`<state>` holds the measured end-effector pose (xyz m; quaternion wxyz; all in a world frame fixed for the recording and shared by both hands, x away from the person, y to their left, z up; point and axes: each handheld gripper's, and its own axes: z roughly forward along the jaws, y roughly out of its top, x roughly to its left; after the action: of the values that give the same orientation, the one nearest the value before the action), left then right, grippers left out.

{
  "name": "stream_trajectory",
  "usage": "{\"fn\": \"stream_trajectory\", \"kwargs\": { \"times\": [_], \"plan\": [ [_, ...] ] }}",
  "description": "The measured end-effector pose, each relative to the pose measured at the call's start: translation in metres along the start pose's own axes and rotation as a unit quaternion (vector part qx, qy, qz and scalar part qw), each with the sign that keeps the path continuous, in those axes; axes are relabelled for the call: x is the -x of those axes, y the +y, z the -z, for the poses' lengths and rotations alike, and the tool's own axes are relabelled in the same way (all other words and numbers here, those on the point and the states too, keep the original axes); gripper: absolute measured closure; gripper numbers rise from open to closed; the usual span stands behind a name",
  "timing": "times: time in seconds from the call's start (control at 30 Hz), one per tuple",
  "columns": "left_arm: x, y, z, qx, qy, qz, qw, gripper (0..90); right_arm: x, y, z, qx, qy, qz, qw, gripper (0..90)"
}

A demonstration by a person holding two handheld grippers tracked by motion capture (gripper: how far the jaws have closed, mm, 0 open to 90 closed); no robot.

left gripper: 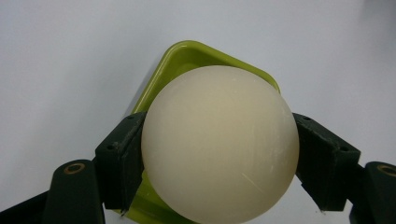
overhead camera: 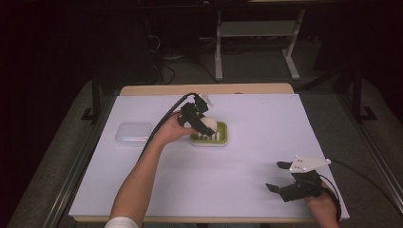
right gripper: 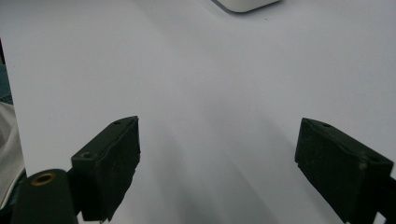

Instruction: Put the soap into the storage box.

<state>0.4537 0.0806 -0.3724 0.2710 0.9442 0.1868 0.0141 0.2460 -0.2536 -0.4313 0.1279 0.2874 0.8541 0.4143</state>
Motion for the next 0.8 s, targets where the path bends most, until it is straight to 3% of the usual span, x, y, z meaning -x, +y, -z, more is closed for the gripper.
{"fn": "stream_trajectory", "kwargs": {
  "times": [0.8],
  "plan": [
    [-0.002,0.001,-0.017,-0.012,0.0,0.009,0.9999,25.2,-0.001,0.0,-0.001,0.0,0.003,0.001,1.0,13.4]
  ]
}}
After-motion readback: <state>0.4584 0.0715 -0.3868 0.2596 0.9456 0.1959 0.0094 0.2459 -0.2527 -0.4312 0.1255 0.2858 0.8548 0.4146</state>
